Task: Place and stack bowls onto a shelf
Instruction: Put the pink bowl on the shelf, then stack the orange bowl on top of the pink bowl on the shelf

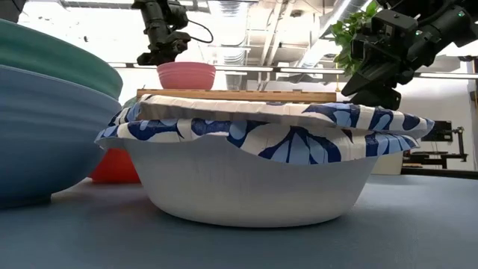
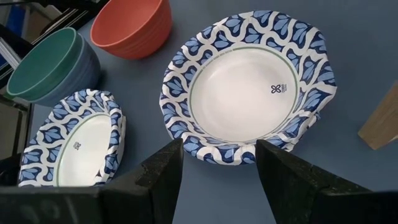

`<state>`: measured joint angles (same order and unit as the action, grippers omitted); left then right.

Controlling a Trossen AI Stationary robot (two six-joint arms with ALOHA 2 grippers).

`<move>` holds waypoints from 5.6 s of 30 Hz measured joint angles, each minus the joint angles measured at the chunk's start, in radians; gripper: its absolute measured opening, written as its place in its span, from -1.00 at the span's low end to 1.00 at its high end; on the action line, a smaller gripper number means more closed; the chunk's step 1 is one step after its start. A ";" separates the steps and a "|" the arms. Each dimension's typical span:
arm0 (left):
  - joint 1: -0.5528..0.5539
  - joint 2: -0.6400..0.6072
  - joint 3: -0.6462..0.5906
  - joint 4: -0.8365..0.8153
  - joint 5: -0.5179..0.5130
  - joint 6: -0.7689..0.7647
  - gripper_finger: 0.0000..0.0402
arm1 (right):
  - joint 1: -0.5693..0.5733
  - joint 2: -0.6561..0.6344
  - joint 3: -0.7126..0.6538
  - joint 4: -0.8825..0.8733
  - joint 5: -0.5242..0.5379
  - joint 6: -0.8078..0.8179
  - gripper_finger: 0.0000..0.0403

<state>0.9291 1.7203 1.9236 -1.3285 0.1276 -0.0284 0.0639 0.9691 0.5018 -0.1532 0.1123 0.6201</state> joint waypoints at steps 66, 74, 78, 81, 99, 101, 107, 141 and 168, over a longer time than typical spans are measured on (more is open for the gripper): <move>-0.031 -0.147 -0.001 -0.067 -0.035 0.088 0.07 | 0.000 0.000 0.000 -0.004 -0.003 0.011 0.12; -0.109 -0.326 -0.001 -0.127 -0.034 0.030 0.07 | 0.000 0.000 0.000 -0.004 -0.003 0.011 0.12; -0.192 -0.410 -0.001 -0.127 -0.031 -0.031 0.07 | 0.000 0.000 0.000 -0.004 -0.003 0.011 0.12; -0.267 -0.460 -0.001 -0.127 -0.032 -0.079 0.07 | 0.000 0.000 0.000 -0.004 -0.003 0.018 0.12; -0.685 -0.741 -0.540 0.016 -0.179 -0.465 0.07 | 0.000 0.000 0.000 -0.004 -0.003 0.054 0.12; -0.720 -0.778 -0.633 0.062 -0.179 -0.518 0.07 | 0.000 0.000 0.000 -0.004 -0.003 0.054 0.12; -0.826 -0.852 -0.873 0.228 -0.177 -0.663 0.07 | 0.000 0.000 0.000 -0.004 -0.003 0.055 0.12; -1.159 -0.868 -1.212 0.485 -0.456 -0.980 0.07 | 0.000 0.000 0.000 -0.004 -0.003 0.054 0.12; -1.160 -0.731 -1.277 0.589 -0.454 -1.003 0.07 | 0.000 0.000 0.000 -0.009 -0.003 0.053 0.12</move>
<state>-0.2310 0.9890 0.6468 -0.7395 -0.3267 -1.0313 0.0639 0.9688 0.5018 -0.1625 0.1093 0.6731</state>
